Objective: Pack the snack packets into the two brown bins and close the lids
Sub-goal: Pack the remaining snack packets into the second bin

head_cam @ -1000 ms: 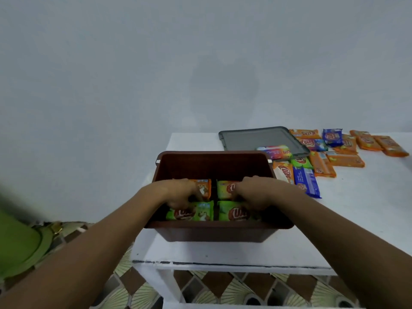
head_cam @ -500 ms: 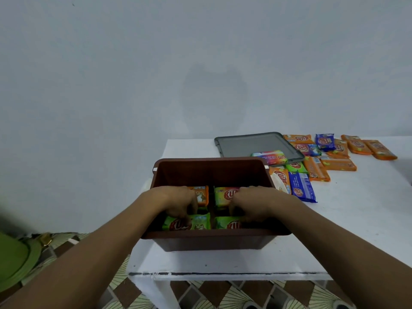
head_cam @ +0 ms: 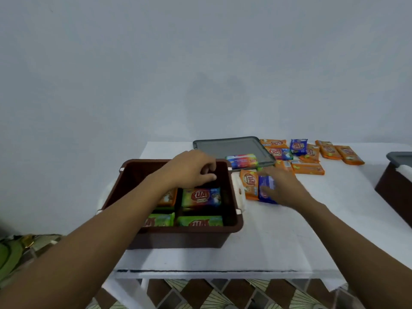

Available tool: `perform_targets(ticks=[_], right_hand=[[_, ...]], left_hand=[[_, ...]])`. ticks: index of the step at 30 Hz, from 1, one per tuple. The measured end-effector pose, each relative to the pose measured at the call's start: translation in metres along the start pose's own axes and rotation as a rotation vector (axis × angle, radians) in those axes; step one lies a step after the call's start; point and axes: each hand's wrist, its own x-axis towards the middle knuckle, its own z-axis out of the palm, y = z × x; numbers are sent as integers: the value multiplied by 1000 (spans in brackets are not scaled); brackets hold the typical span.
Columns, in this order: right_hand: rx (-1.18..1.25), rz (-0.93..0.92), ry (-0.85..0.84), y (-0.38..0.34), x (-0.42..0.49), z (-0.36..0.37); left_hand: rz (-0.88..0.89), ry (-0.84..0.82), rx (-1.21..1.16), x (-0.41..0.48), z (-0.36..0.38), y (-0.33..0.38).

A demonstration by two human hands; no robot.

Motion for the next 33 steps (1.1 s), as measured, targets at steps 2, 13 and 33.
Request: perform_targets(ticks=[2,13,33], right_hand=[[-105,53,-215,33,-14,17],[-176,-1,-30,133,-50,16],[575,289,74,210,-51,7]], left_hand=[[43,98,15,20,2,25],[-268,-159,53,142,74,133],[-501,278,-440,88,197,160]])
